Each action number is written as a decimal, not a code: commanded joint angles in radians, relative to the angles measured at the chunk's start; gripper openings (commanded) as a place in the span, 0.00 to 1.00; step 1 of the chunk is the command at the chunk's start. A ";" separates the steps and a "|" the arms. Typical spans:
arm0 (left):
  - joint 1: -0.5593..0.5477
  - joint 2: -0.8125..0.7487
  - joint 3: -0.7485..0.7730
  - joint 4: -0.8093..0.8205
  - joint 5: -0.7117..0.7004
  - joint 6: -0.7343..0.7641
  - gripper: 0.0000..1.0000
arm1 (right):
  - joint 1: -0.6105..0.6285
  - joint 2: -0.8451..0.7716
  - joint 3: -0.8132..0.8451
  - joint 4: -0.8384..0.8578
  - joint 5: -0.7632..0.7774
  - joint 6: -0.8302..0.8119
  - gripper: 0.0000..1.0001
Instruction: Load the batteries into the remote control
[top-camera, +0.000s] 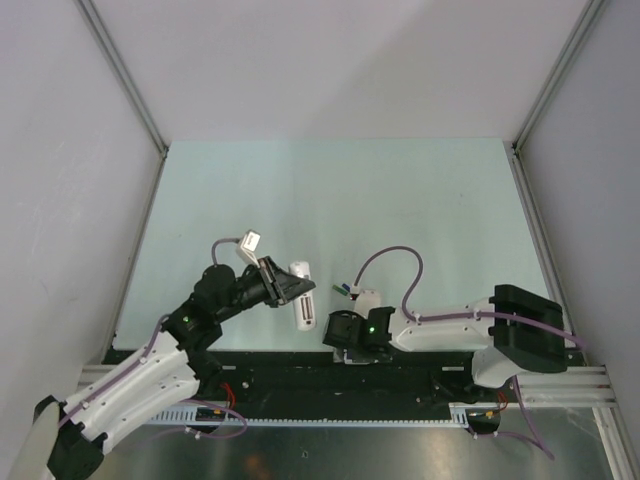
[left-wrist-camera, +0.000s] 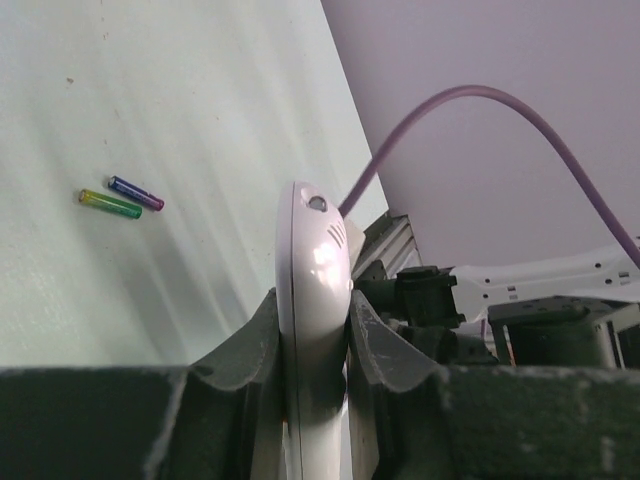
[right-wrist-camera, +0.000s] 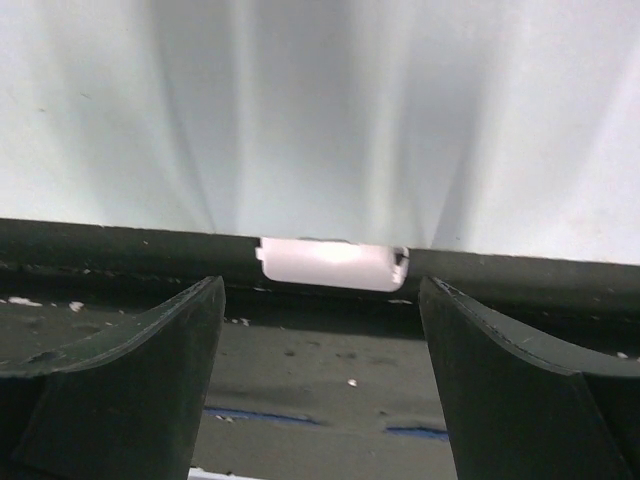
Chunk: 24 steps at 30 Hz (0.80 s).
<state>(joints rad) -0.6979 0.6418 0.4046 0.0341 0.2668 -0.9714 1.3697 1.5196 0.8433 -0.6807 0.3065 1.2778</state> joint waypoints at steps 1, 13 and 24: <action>0.000 -0.059 -0.024 0.023 -0.035 -0.026 0.00 | -0.006 0.057 0.053 0.067 0.028 -0.008 0.84; 0.000 -0.071 -0.038 0.007 -0.032 -0.015 0.00 | 0.060 0.198 0.071 0.030 0.026 0.037 0.87; 0.000 -0.056 -0.027 0.007 -0.038 -0.007 0.00 | 0.066 0.160 0.074 0.006 0.048 0.032 0.67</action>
<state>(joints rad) -0.6979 0.5892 0.3683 0.0116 0.2386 -0.9783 1.4242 1.6852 0.9161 -0.6590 0.3473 1.2831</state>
